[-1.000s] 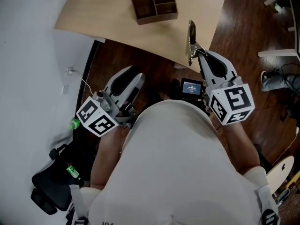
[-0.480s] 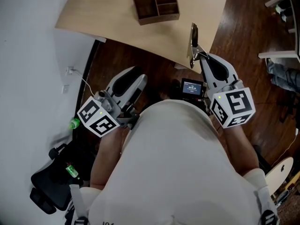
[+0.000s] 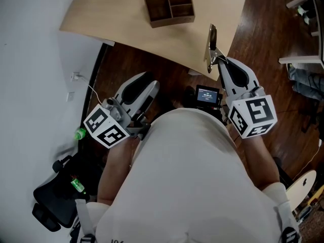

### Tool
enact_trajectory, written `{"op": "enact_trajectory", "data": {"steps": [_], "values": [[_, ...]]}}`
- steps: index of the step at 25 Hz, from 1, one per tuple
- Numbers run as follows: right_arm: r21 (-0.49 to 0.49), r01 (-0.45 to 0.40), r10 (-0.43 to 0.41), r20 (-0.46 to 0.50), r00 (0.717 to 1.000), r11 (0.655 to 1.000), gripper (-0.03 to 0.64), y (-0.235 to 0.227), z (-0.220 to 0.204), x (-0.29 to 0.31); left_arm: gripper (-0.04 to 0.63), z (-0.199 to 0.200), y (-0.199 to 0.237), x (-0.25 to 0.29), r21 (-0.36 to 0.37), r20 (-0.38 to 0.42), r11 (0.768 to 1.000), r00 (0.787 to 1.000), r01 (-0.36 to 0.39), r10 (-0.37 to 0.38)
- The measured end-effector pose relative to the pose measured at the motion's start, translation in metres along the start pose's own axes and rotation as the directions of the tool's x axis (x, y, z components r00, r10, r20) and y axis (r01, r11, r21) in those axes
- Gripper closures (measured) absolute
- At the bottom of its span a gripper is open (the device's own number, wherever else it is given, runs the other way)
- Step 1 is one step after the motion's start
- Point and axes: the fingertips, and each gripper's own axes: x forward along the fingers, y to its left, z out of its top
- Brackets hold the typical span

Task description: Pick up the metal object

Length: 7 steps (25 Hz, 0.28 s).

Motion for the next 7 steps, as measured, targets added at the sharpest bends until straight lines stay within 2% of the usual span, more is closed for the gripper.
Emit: {"op": "enact_trajectory", "data": {"steps": [7], "values": [[0.003,-0.001,0.001,-0.014,1.000,1.000,0.609,0.0035,-0.0050,0.0017,0.497,-0.0023,0.0022,-0.0030,-0.010,-0.003,1.000,1.000,-0.002,0.002]]}}
